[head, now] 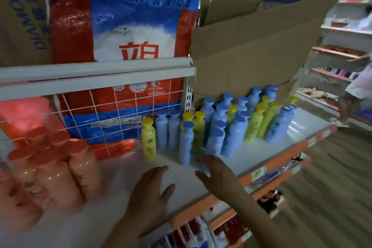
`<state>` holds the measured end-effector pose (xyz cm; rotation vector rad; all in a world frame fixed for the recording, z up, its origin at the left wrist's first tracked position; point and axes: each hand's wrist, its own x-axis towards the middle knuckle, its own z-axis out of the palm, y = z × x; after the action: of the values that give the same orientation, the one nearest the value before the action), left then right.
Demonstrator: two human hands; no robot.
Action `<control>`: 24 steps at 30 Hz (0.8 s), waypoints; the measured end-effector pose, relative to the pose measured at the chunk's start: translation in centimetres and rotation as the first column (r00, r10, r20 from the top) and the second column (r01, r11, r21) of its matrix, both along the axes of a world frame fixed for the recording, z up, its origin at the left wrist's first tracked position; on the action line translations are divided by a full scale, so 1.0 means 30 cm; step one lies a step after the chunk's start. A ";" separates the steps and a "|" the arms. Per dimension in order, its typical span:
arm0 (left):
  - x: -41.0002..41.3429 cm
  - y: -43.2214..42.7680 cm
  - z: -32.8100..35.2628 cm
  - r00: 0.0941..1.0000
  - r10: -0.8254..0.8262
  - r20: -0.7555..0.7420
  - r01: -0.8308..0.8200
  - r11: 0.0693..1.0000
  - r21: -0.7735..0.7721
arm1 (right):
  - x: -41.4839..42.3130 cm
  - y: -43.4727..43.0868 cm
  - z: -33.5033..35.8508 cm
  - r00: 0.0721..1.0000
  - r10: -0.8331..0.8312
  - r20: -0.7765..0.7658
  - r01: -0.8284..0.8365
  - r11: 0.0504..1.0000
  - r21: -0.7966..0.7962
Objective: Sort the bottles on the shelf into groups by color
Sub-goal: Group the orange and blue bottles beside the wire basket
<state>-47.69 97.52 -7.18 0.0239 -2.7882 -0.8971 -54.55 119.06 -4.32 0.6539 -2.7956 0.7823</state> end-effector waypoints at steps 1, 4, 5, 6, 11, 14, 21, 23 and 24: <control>-0.024 0.026 0.011 1.000 0.006 -0.007 -0.006 1.000 0.011 | -0.020 0.039 0.004 1.000 0.001 0.003 -0.001 1.000 -0.002; -0.098 0.080 0.046 1.000 0.025 -0.017 -0.025 1.000 -0.010 | -0.076 0.114 0.033 1.000 0.007 -0.028 -0.007 1.000 -0.005; -0.121 0.101 0.062 0.999 0.029 -0.038 -0.030 0.999 -0.015 | -0.097 0.136 0.041 0.999 0.019 -0.033 -0.020 1.000 -0.014; -0.142 0.119 0.077 0.998 0.036 -0.057 -0.037 0.999 -0.012 | -0.118 0.155 0.047 0.999 0.033 -0.041 -0.034 0.999 -0.024; -0.220 0.150 0.151 0.987 0.113 -0.114 -0.113 0.994 0.001 | -0.218 0.235 0.068 0.997 0.022 -0.071 -0.026 0.998 -0.054; -0.253 0.128 0.174 0.976 0.153 -0.153 -0.148 0.988 0.041 | -0.261 0.256 0.091 0.994 -0.006 -0.110 -0.004 0.996 -0.093; -0.291 0.026 0.046 0.905 0.419 -0.072 -0.414 0.907 0.076 | -0.265 0.162 0.126 0.950 -0.024 -0.313 -0.007 0.995 -0.098; -0.294 -0.011 0.011 0.880 0.474 -0.034 -0.467 0.876 0.120 | -0.247 0.101 0.126 0.914 0.064 -0.401 -0.100 0.993 -0.069; -0.298 -0.032 -0.002 0.872 0.489 -0.007 -0.482 0.862 0.157 | -0.242 0.062 0.112 0.906 0.119 -0.407 -0.145 0.989 -0.033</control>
<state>-56.64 96.55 -7.25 0.6903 -2.4752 -0.9459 -61.81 120.94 -0.97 0.8883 -2.3619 0.6632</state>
